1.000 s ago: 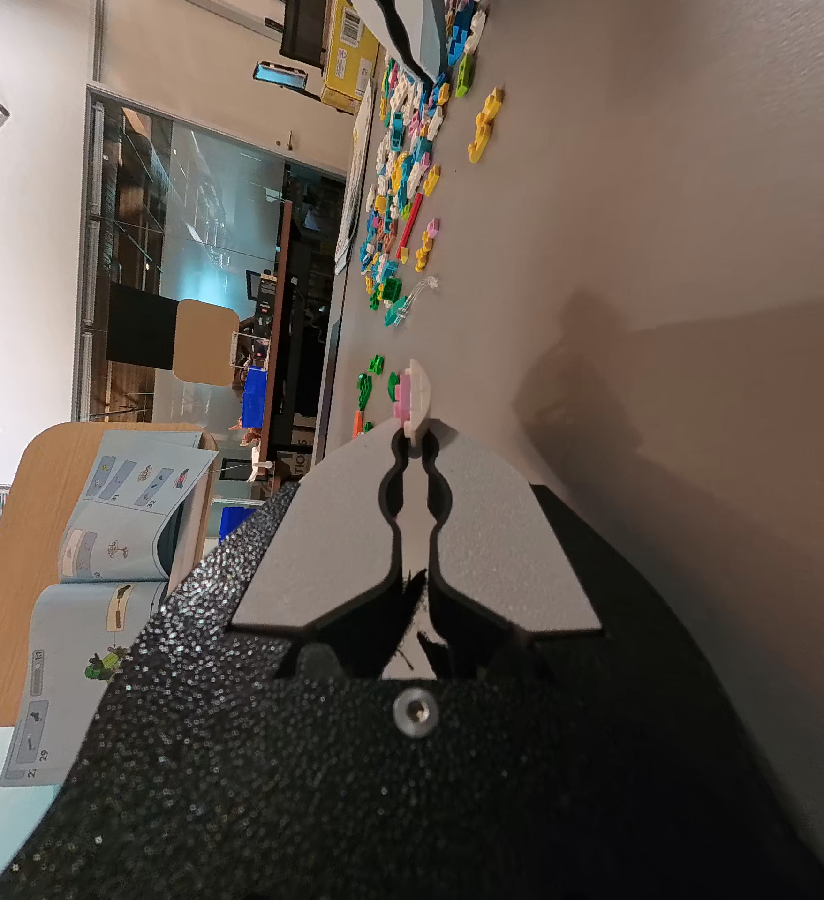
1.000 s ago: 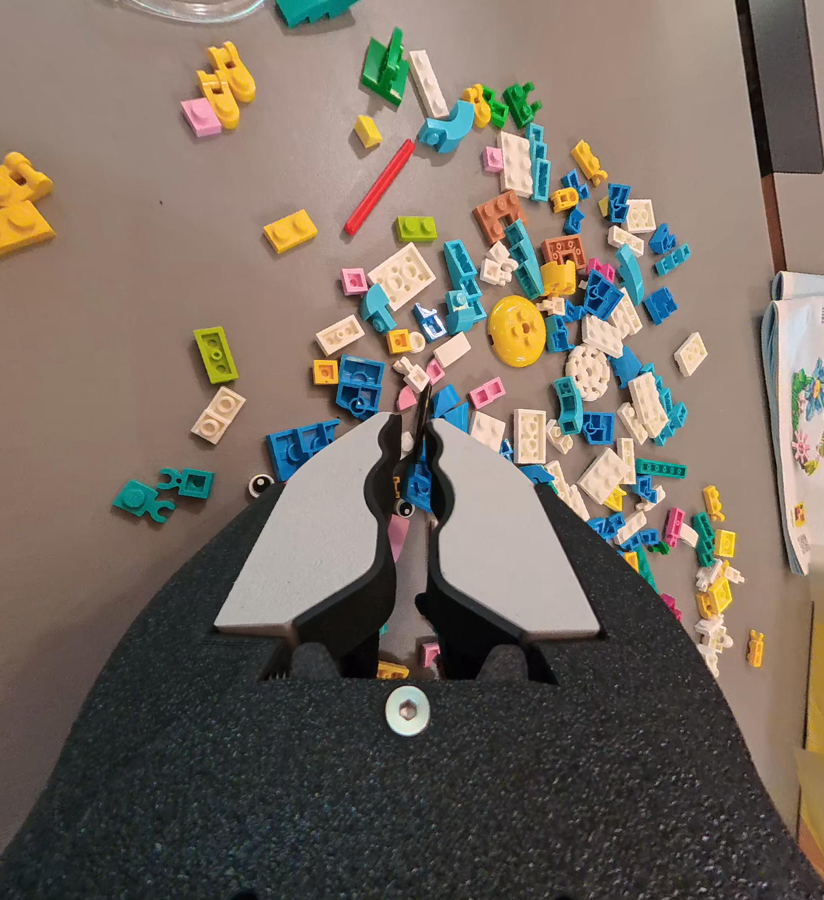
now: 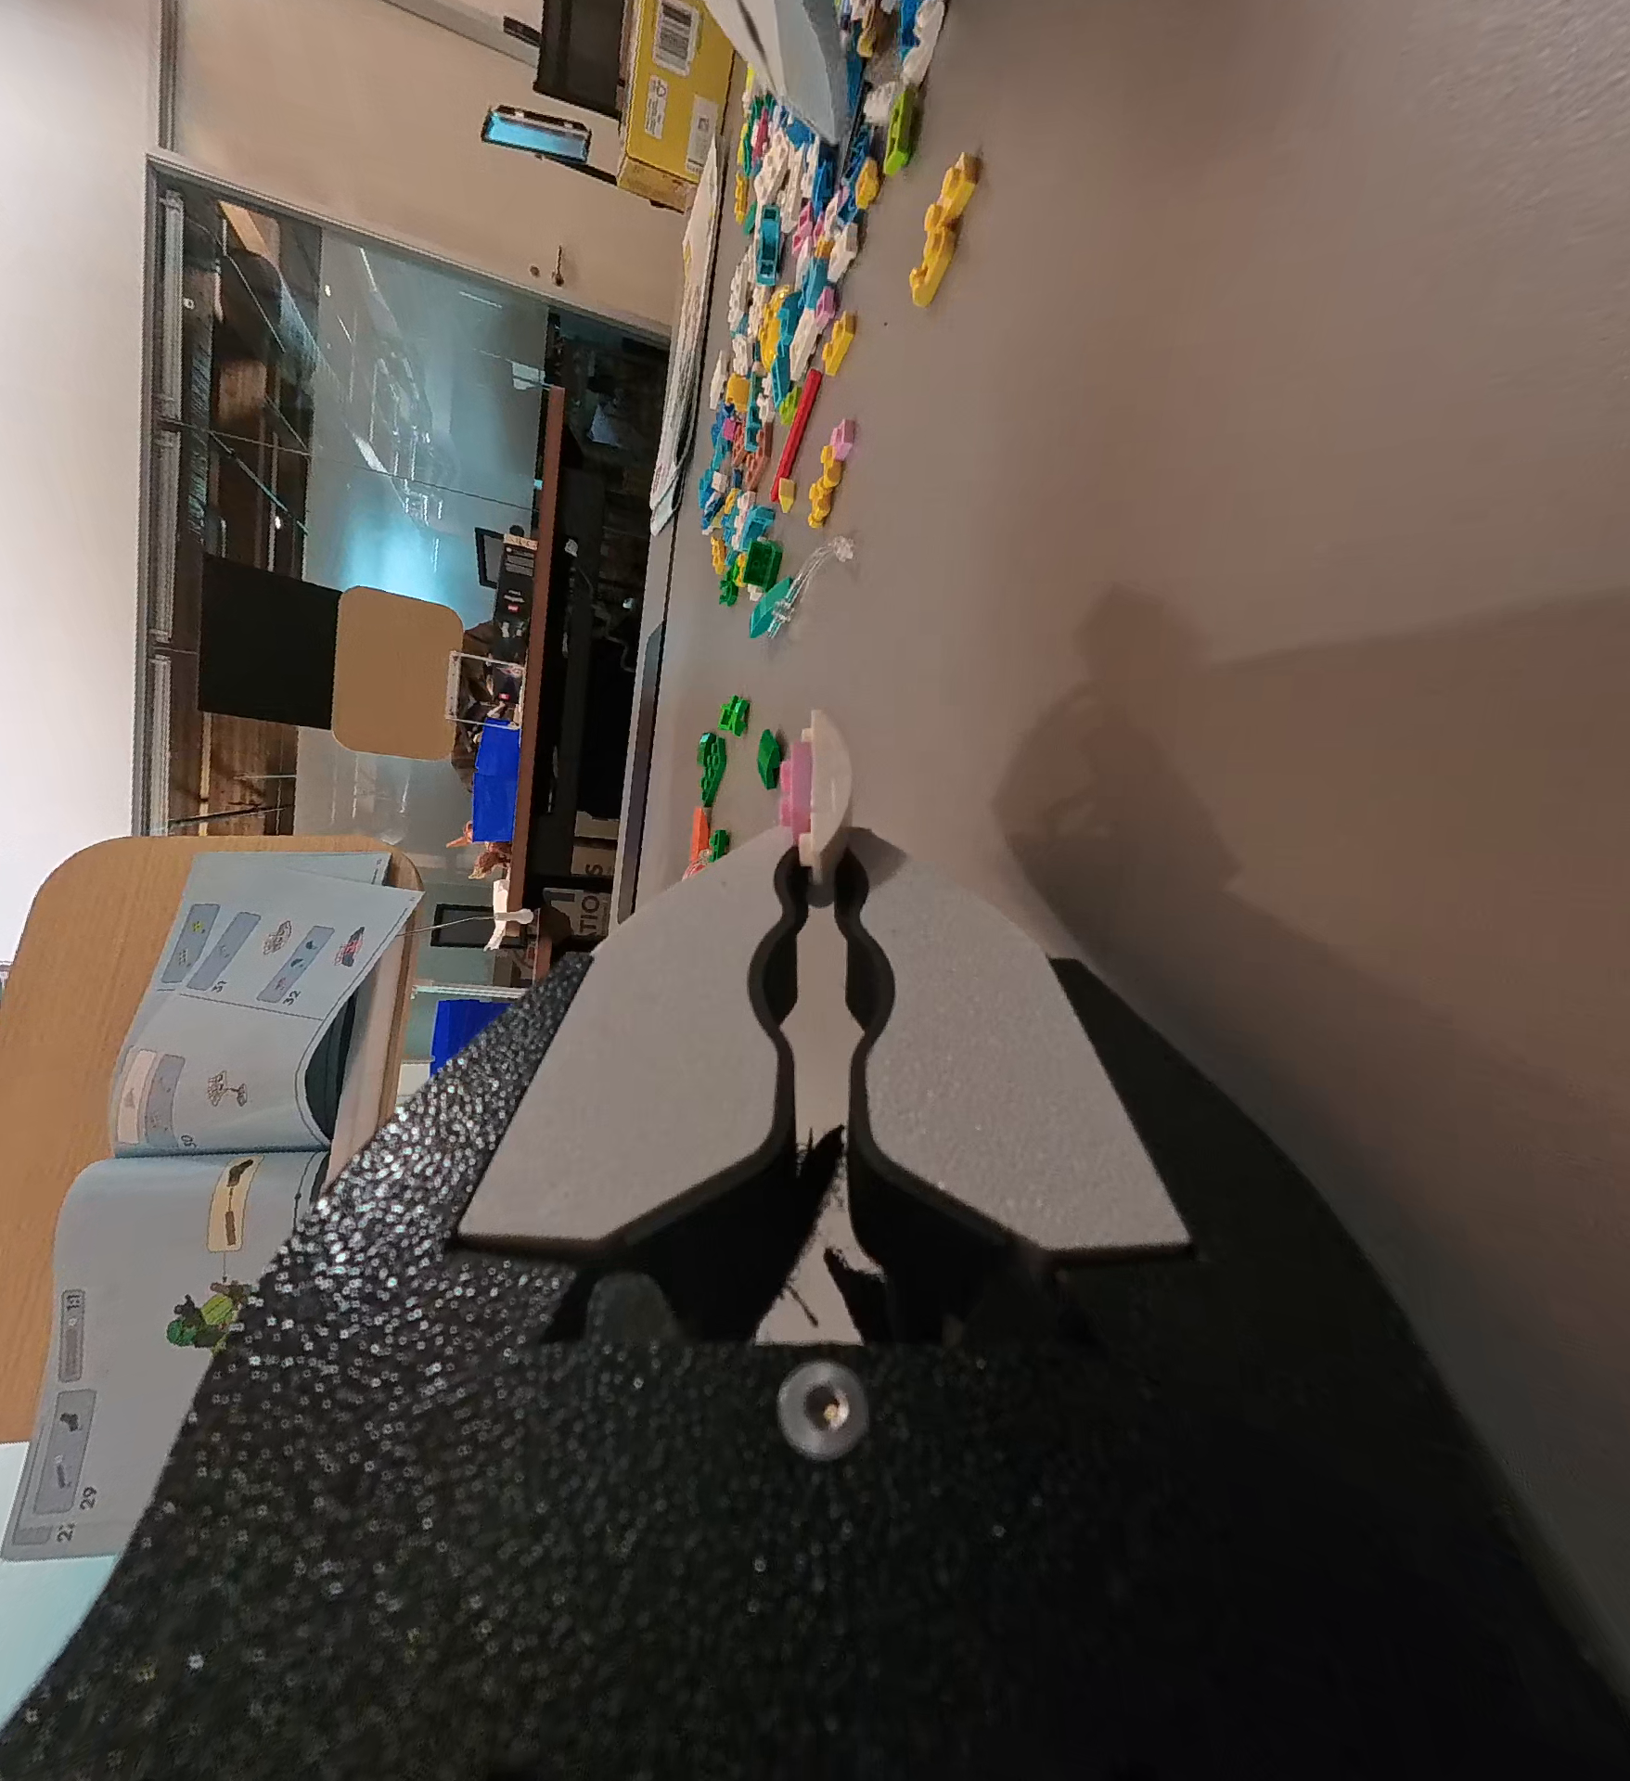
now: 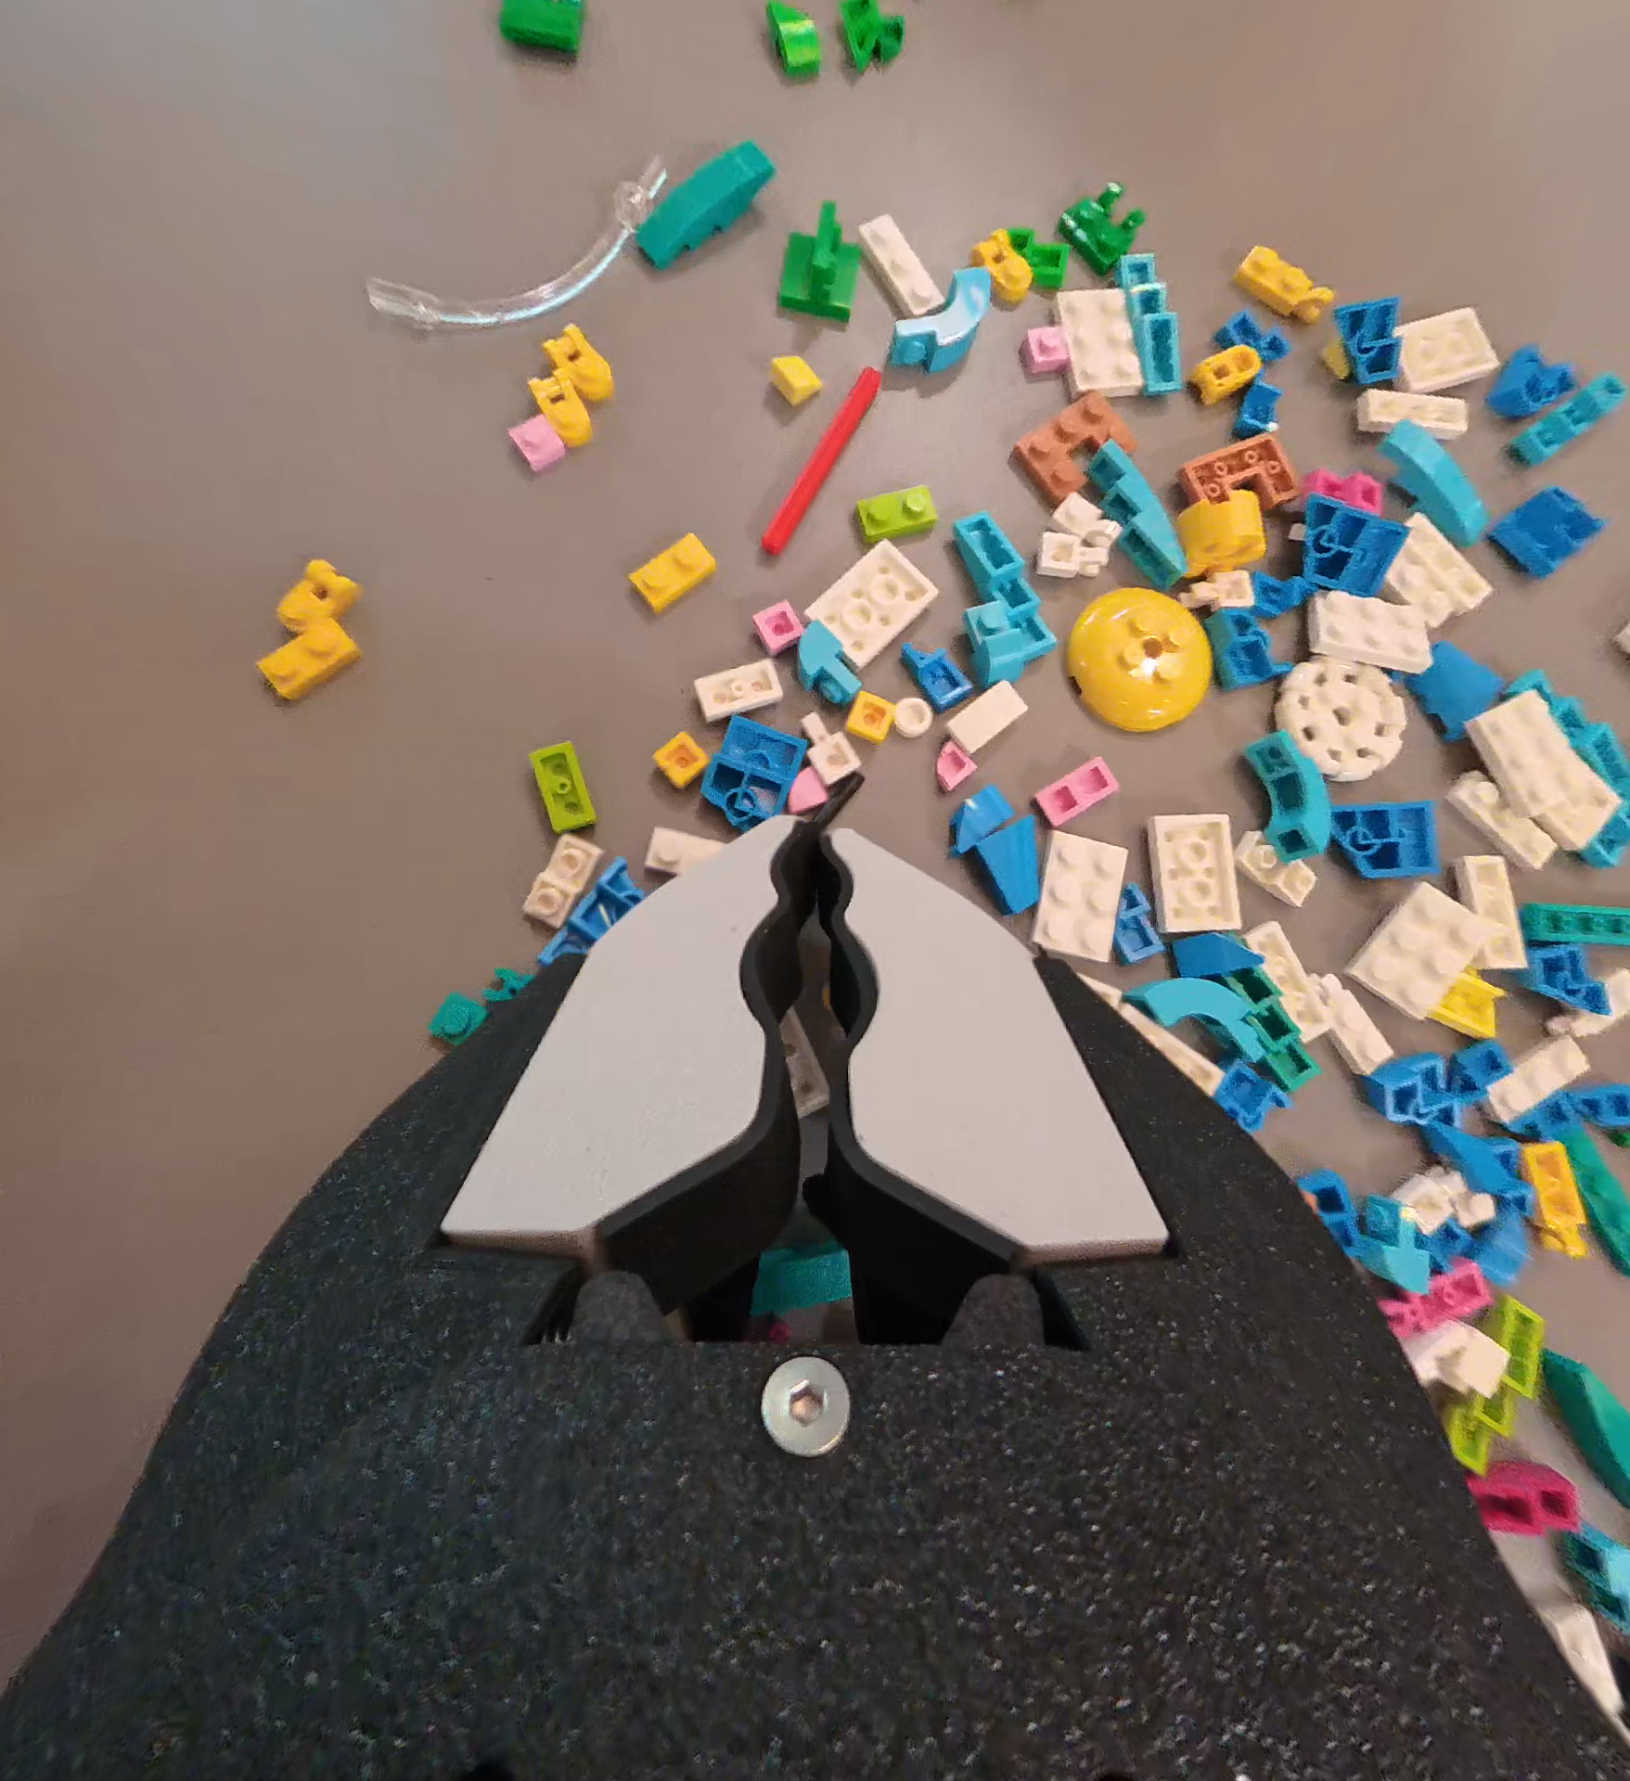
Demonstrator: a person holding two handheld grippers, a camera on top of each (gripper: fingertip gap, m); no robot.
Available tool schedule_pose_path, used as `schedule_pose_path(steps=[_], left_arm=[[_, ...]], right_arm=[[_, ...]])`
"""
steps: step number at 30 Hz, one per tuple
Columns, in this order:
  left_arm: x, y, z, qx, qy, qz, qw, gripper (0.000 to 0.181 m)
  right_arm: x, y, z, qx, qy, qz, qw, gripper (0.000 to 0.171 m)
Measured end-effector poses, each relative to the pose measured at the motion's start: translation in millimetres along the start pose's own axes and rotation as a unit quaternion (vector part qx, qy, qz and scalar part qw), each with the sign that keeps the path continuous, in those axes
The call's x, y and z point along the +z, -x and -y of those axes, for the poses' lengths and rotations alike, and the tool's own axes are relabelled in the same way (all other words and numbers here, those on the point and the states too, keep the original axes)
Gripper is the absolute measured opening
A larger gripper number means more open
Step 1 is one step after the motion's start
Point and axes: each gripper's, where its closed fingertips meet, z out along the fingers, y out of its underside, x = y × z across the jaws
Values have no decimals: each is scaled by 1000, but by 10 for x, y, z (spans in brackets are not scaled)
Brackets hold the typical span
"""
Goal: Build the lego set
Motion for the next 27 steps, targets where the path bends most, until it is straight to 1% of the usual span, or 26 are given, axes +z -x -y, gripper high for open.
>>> schedule_pose_path(steps=[4, 9, 11, 13, 21, 27], left_arm=[[0, -2, 3, 1, 0, 0, 1000, 4], [0, -2, 6, 2, -1, 0, 1000, 4], [1, -4, 5, 2, 0, 0, 1000, 4], [2, -6, 7, 2, -1, -1, 1000, 4], [5, -7, 11, 5, -1, 0, 1000, 4], [8, -8, 13, 7, -1, 0, 1000, 4]], right_arm=[[-36, -129, 18, 15, -8, -38, 999, 0], [10, -204, -85, 23, 23, -61, 998, 0], [14, -232, -80, 26, 23, -72, 997, 0], [22, -269, -92, 30, 27, -85, 996, 4], [80, -372, -23, 76, -2, -116, 990, 8], [86, -406, 20, 88, -20, -127, 988, 11]])
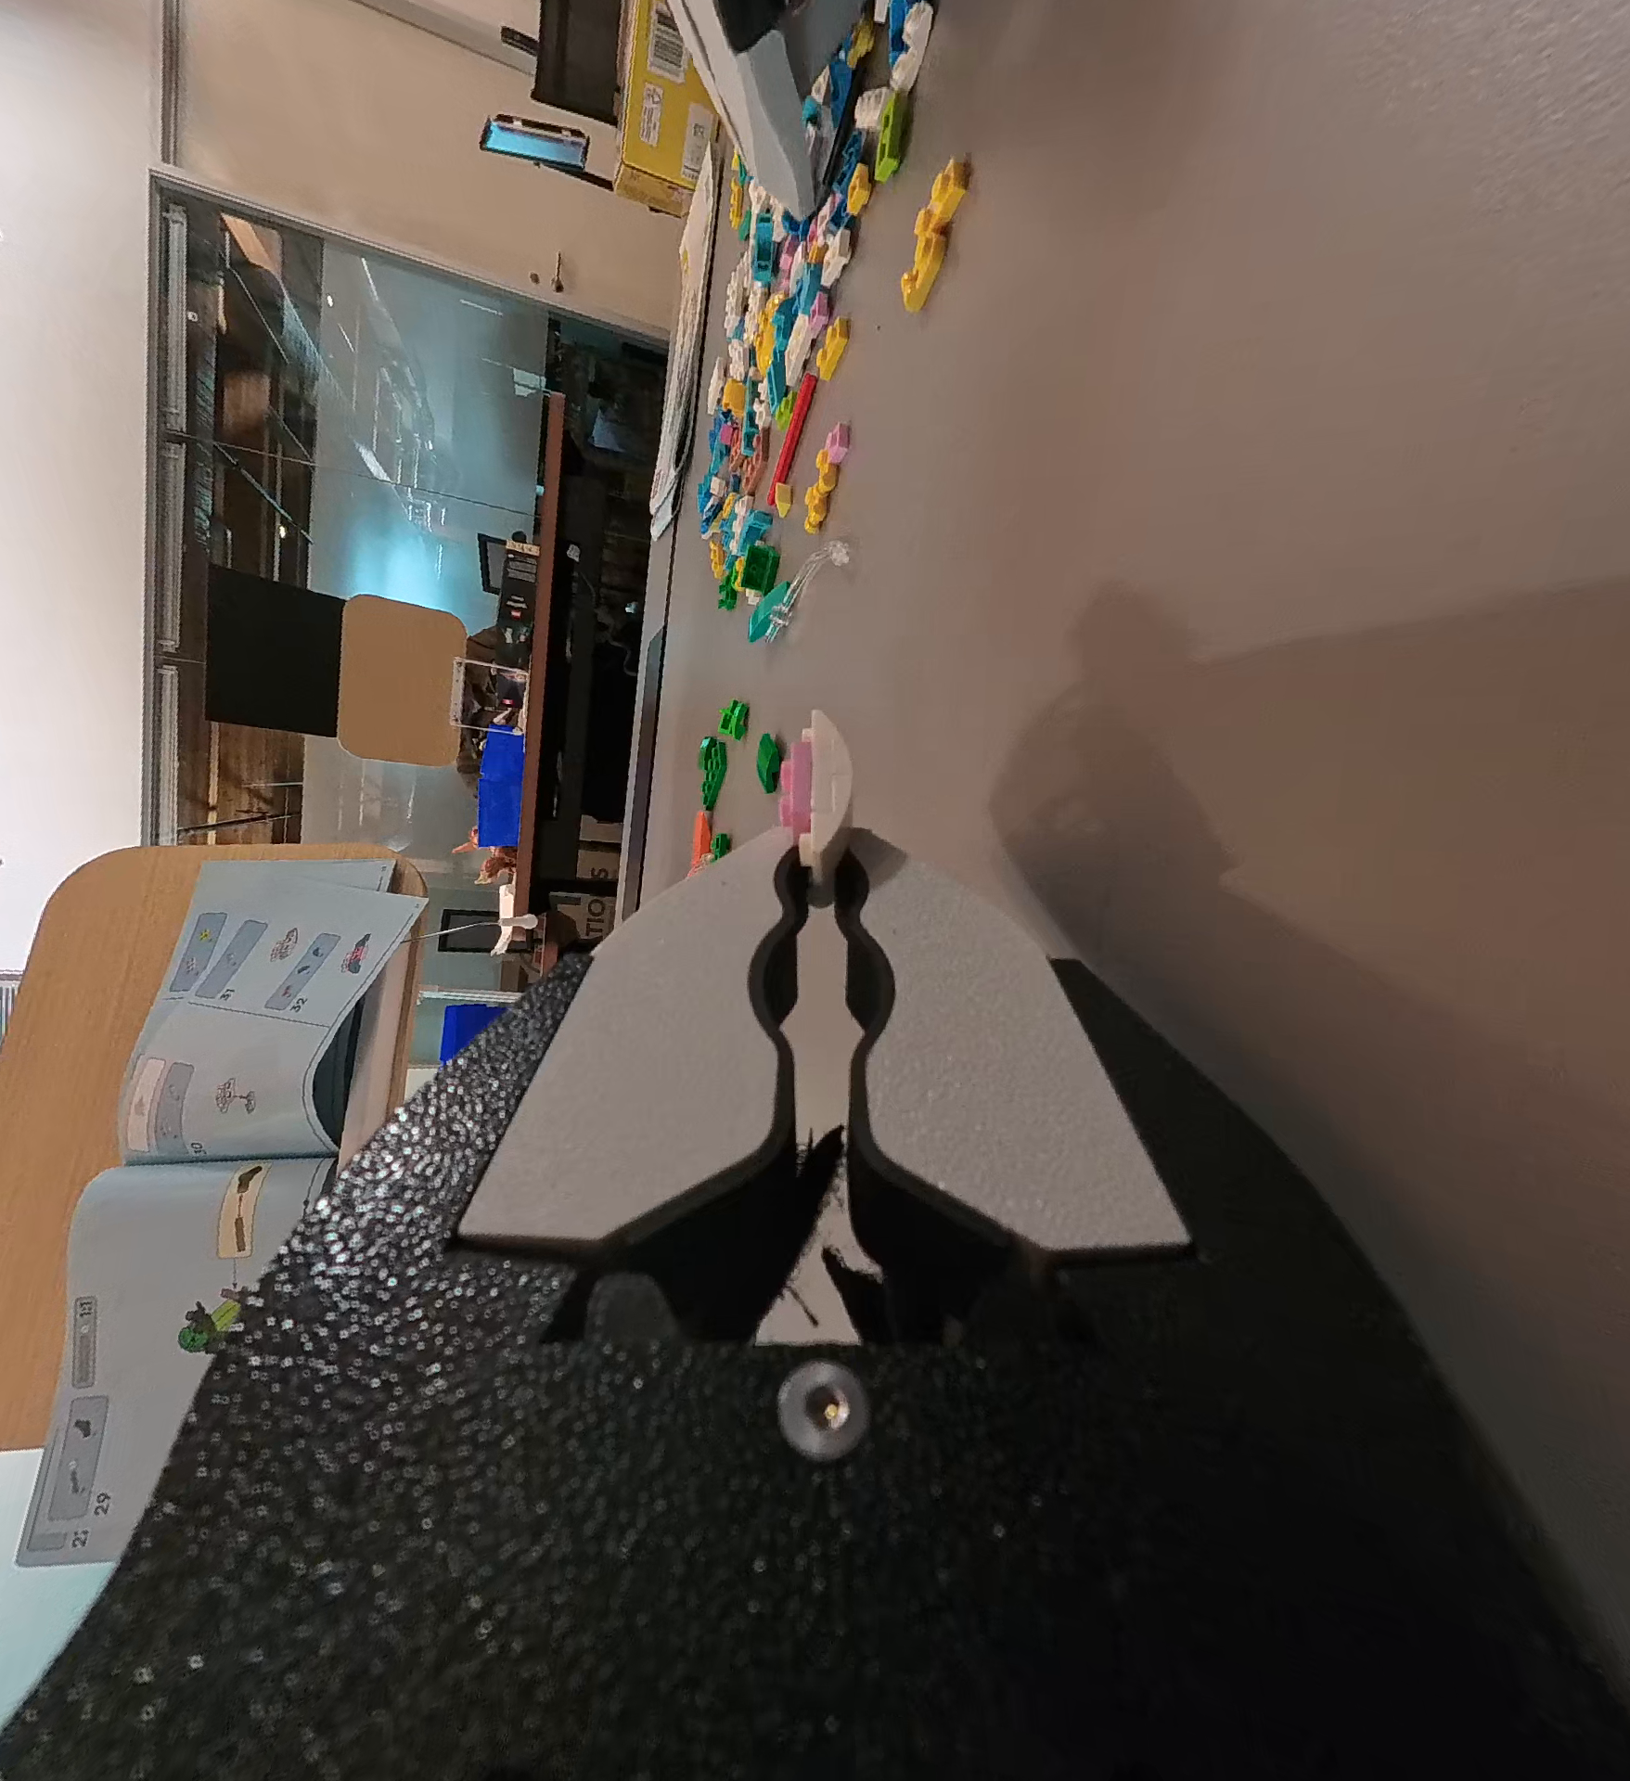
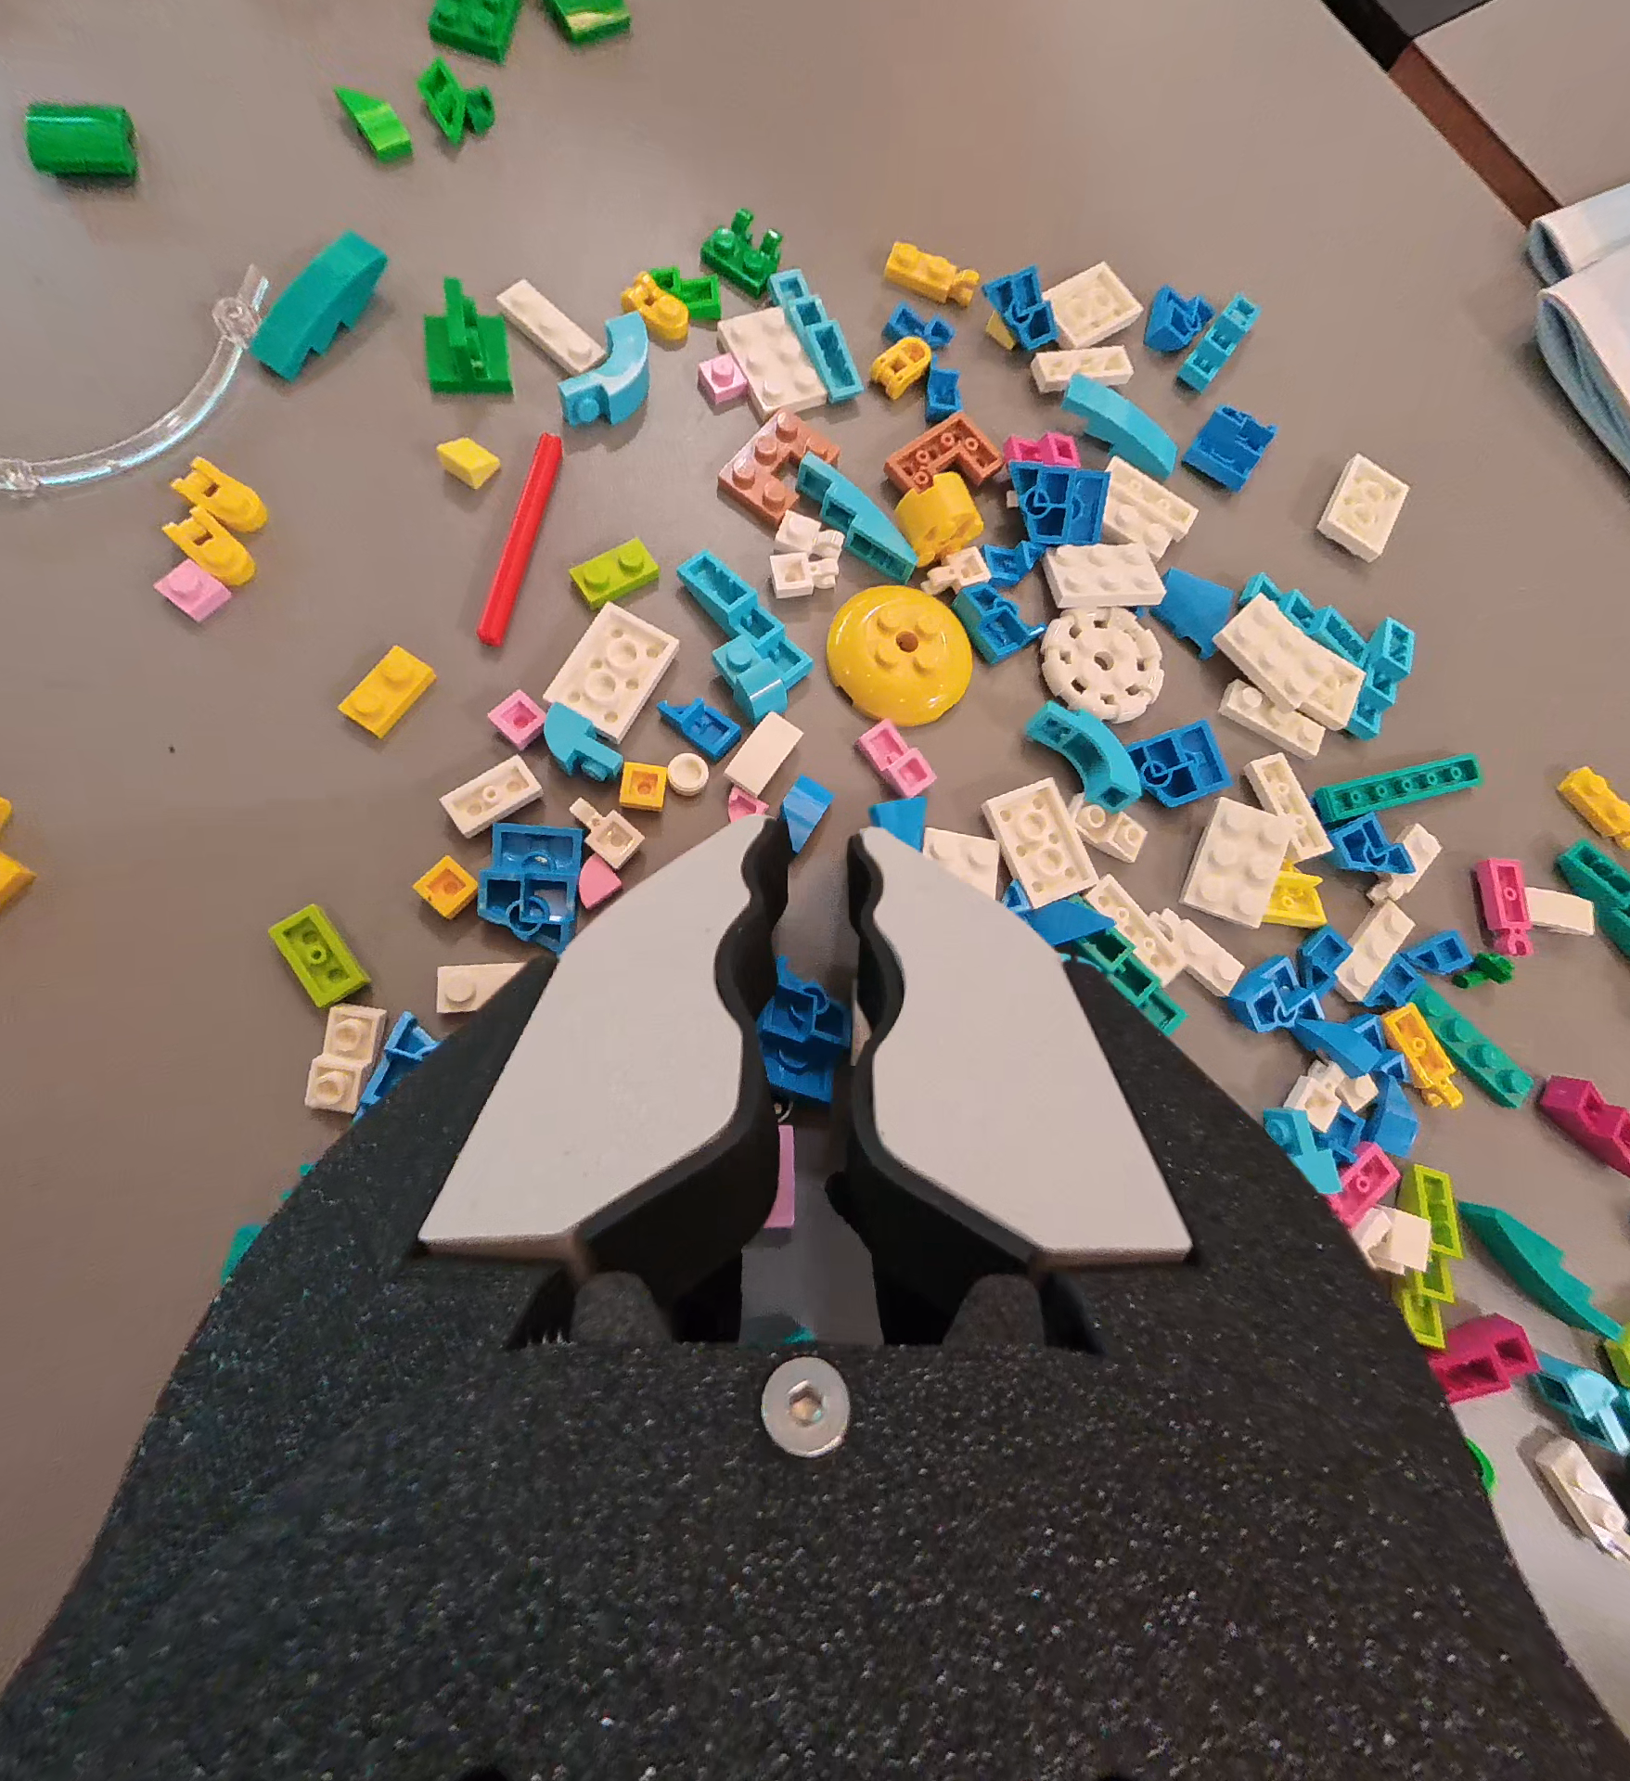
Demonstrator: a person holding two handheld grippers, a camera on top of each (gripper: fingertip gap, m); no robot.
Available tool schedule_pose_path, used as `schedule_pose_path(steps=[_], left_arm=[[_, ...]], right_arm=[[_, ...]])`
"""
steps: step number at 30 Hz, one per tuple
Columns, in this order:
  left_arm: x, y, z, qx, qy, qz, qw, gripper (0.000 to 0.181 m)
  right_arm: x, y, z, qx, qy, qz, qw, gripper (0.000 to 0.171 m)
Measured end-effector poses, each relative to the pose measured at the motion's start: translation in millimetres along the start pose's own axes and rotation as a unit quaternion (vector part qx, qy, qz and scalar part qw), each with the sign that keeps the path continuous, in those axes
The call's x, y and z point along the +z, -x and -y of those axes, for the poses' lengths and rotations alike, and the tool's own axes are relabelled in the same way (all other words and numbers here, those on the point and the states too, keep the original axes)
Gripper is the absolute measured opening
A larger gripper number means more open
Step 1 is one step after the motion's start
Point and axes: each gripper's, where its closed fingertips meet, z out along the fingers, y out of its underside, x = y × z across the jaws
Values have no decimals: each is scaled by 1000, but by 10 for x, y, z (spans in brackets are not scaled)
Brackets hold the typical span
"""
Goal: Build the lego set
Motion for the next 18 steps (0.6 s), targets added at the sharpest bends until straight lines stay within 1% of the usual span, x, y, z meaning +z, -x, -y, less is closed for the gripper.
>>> schedule_pose_path(steps=[6, 13, 18], left_arm=[[3, 1, 1, 0, 0, 0, 1000, 4], [8, -5, 3, 1, 0, -1, 1000, 4], [10, -3, 5, 3, 0, 0, 1000, 4]], right_arm=[[27, -12, 50, 19, -18, 8, 1000, 11], [50, 5, 27, 0, 12, 8, 1000, 12], [83, 17, 39, -14, 41, 3, 999, 8]])
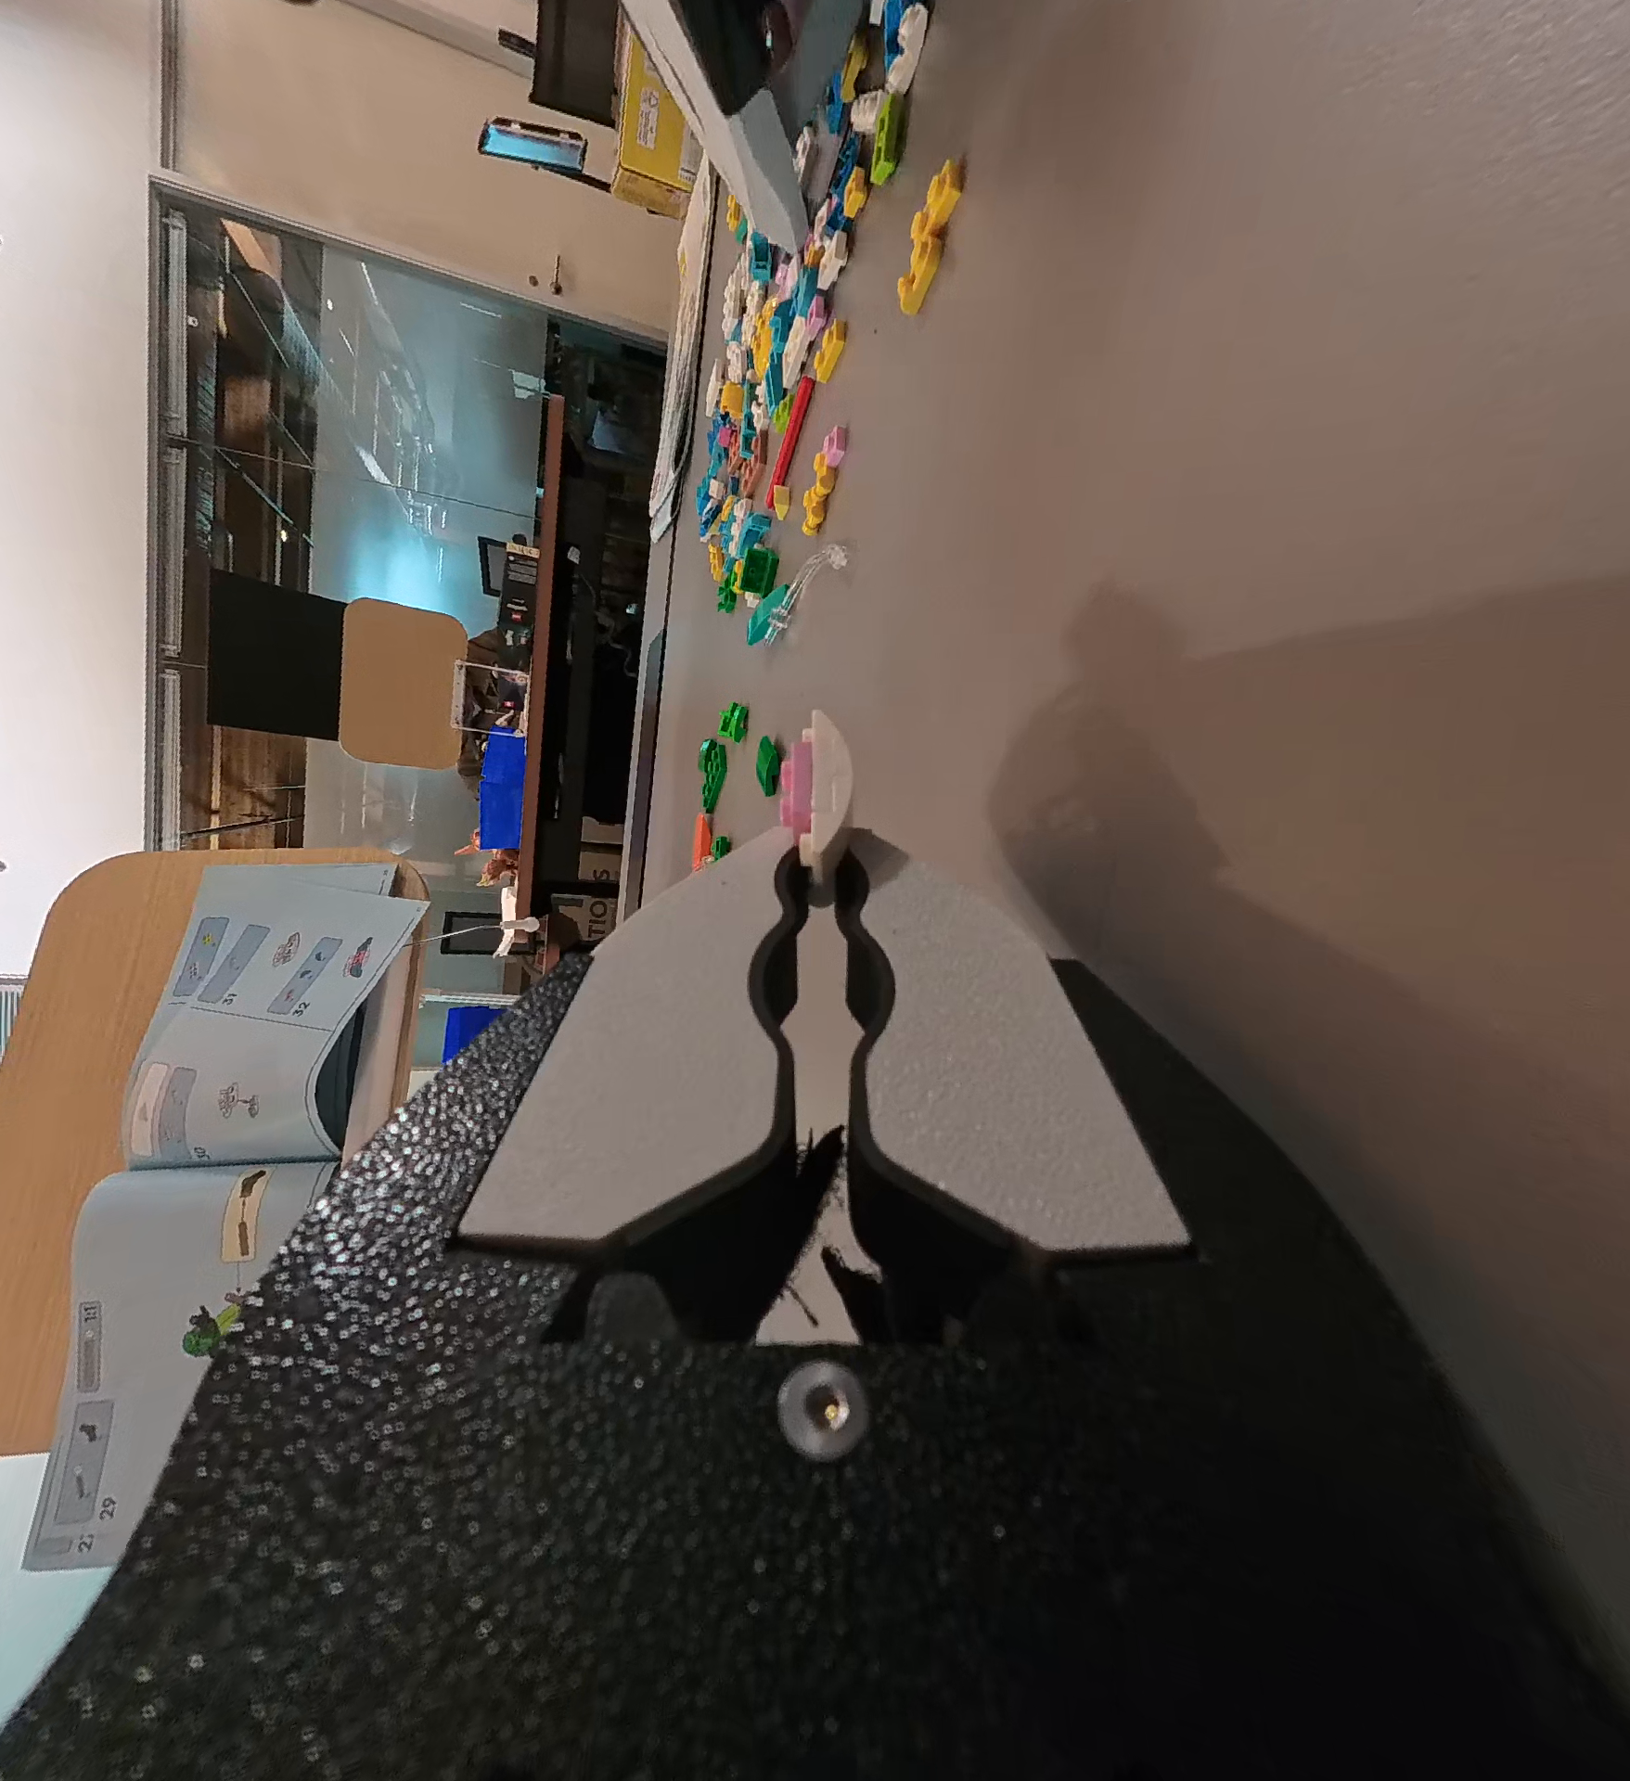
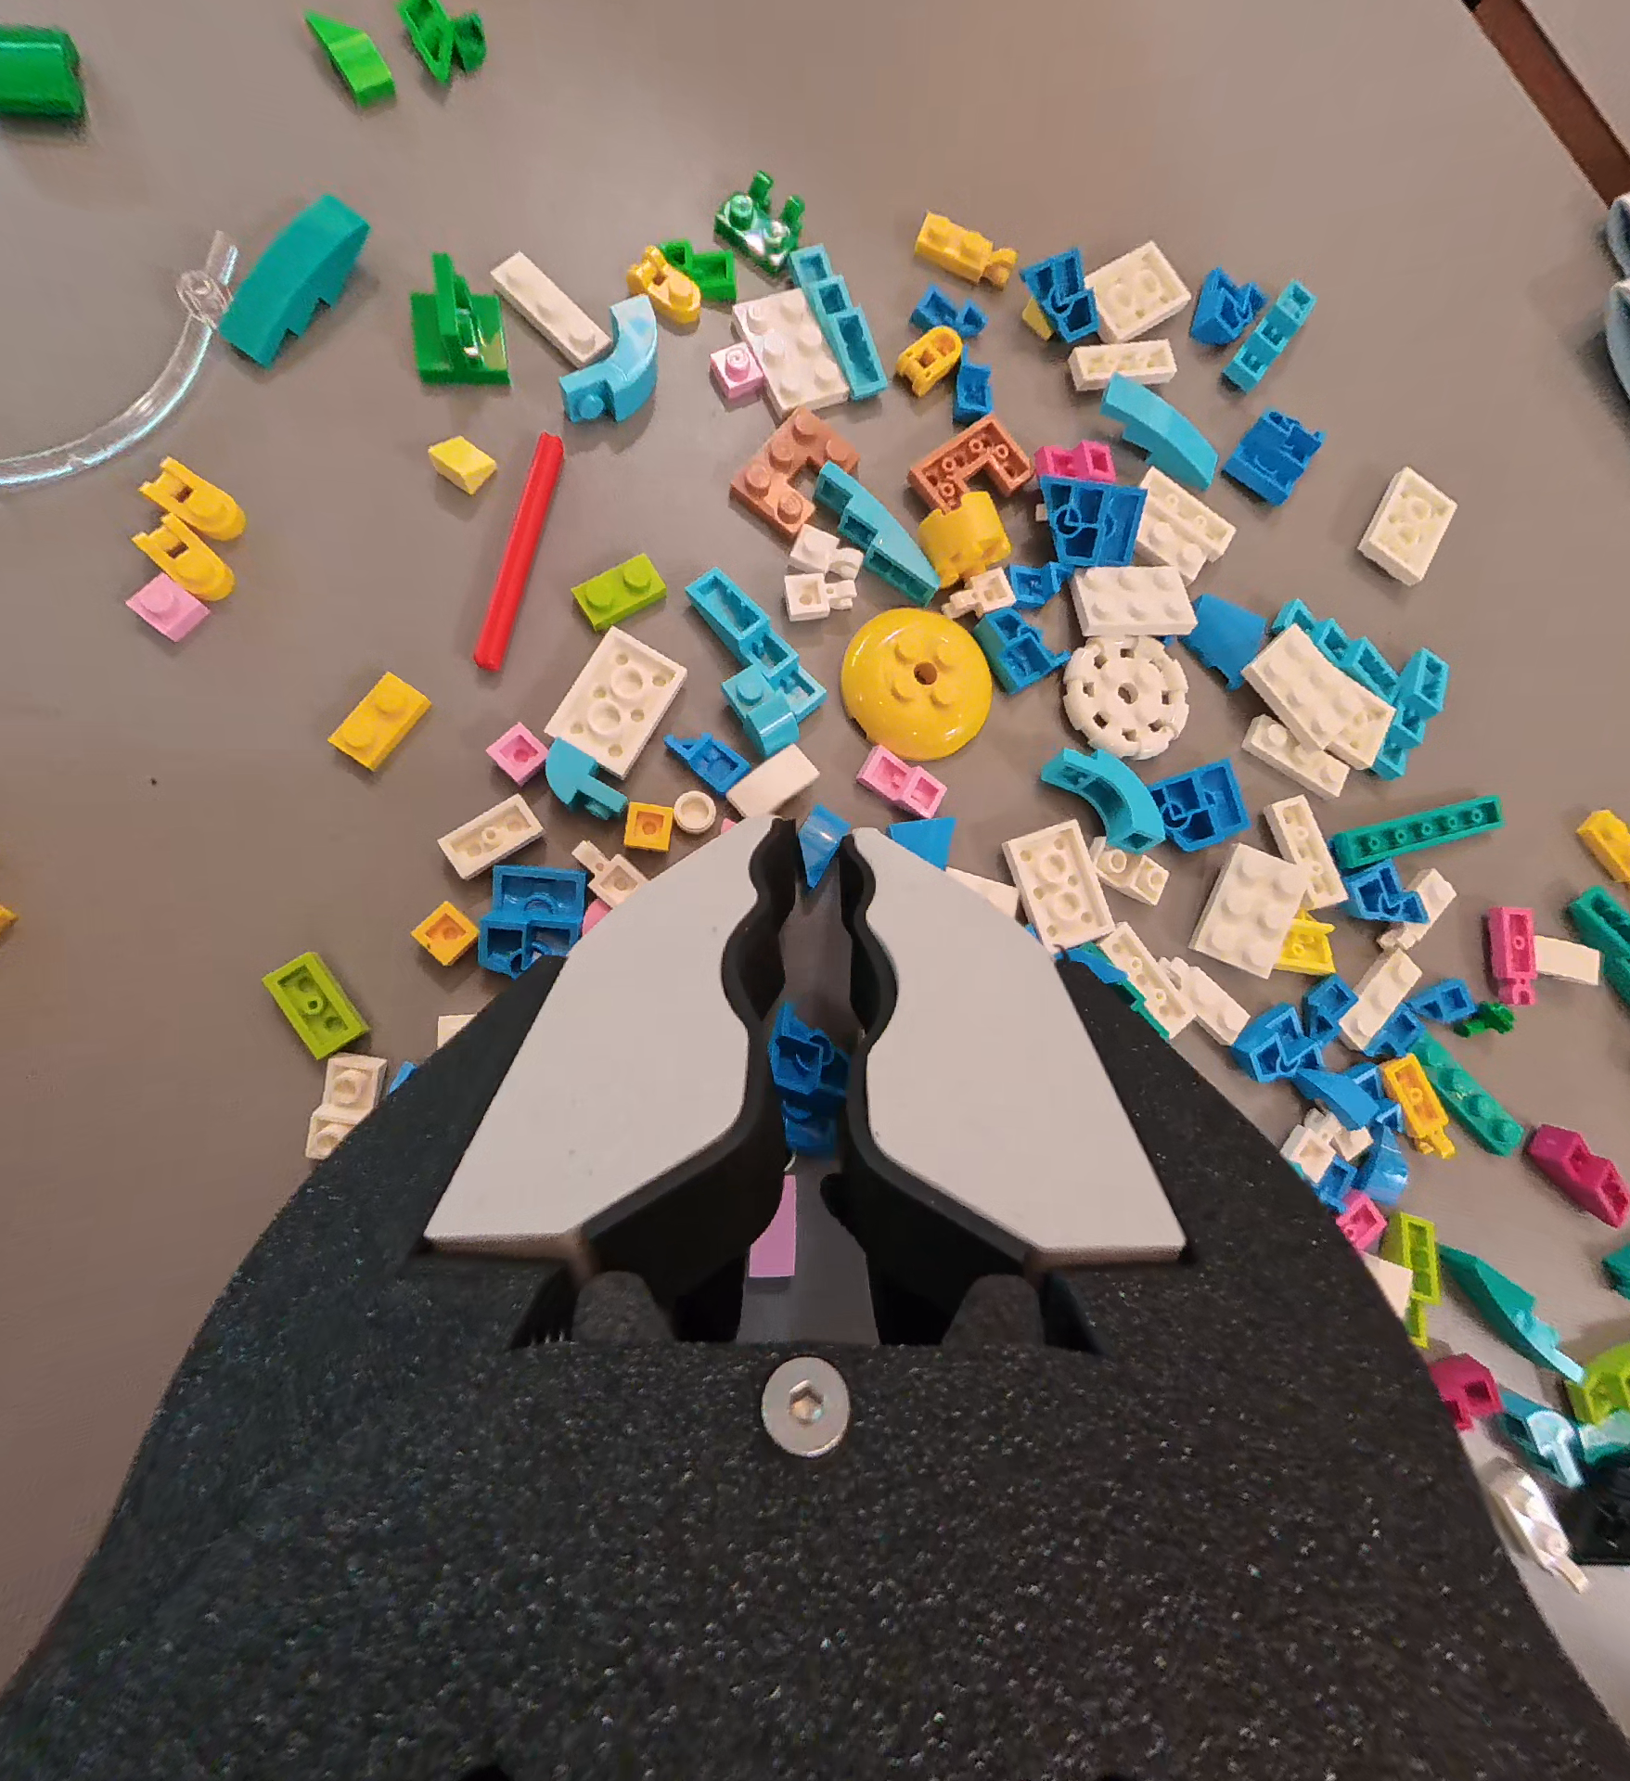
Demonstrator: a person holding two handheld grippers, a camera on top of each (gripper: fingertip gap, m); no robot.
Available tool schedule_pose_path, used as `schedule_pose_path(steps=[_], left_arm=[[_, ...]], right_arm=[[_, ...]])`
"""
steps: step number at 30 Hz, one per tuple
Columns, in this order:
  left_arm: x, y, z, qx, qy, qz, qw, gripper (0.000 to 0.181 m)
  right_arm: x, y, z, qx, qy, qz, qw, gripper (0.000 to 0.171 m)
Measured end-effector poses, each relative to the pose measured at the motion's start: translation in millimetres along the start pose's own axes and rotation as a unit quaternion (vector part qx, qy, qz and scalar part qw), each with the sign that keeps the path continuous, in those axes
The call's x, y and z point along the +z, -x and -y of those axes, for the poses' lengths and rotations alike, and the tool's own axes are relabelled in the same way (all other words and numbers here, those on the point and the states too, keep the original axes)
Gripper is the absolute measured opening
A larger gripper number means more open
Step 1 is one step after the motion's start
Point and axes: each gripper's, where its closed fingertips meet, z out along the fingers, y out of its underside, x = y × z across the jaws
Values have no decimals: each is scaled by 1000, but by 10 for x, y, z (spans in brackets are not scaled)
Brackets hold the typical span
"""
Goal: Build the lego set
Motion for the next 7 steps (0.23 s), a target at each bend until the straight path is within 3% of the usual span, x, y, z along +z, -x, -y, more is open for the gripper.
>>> schedule_pose_path(steps=[4, 7], left_arm=[[-5, 5, 8, 2, -2, 3, 1000, 4], [-9, 16, 14, 3, -3, 7, 1000, 4]], right_arm=[[-26, -34, -8, -24, 0, -24, 999, 8], [-147, -25, 145, -84, -55, -49, 994, 8]])
